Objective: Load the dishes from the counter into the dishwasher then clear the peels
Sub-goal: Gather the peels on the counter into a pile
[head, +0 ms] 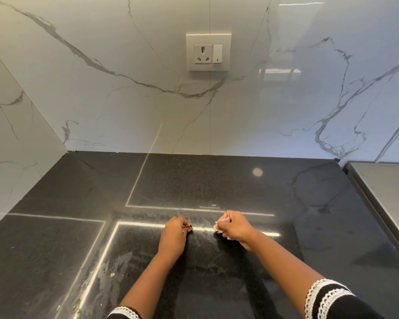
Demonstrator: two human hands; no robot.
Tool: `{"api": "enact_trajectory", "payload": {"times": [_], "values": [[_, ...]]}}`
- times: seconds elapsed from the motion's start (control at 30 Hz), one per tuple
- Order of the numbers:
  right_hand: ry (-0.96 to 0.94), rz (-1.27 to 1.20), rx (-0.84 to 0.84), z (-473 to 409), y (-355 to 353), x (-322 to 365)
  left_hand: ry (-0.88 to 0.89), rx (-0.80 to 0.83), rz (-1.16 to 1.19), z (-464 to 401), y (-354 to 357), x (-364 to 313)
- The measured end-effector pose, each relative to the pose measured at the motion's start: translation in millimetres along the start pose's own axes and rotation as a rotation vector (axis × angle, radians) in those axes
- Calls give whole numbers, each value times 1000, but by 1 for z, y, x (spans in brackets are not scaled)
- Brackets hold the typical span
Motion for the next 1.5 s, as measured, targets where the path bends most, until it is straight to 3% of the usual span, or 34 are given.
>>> {"api": "enact_trajectory", "payload": {"times": [0.23, 0.33, 0.43, 0.57, 0.7, 1.03, 1.5], "values": [[3, 24, -6, 6, -1, -2, 232, 82, -446, 3, 14, -28], [4, 21, 1, 10, 1, -2, 184, 155, -439, -1, 18, -27], [4, 0, 9, 14, 5, -2, 4, 211, -190, -6, 14, -12], [5, -16, 40, 19, 15, 0, -314, 274, 728, 22, 32, -2], [-4, -39, 56, 26, 27, 3, -426, 356, 1080, 57, 56, -22], [-10, -91, 162, 44, 61, 1, -458, 205, 1318, 102, 36, -19], [-13, -23, 442, 114, 107, -21, -626, -202, 1438, 213, 20, -7]]}}
Point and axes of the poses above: each hand's wrist, its own z-axis away from the middle knuckle, its own y-axis out of the palm, x = y × z, the point moved 10 cm from there along -z, towards the middle knuckle, and after that the axes turned 4 degrees about -z, right-handed, at the moved point
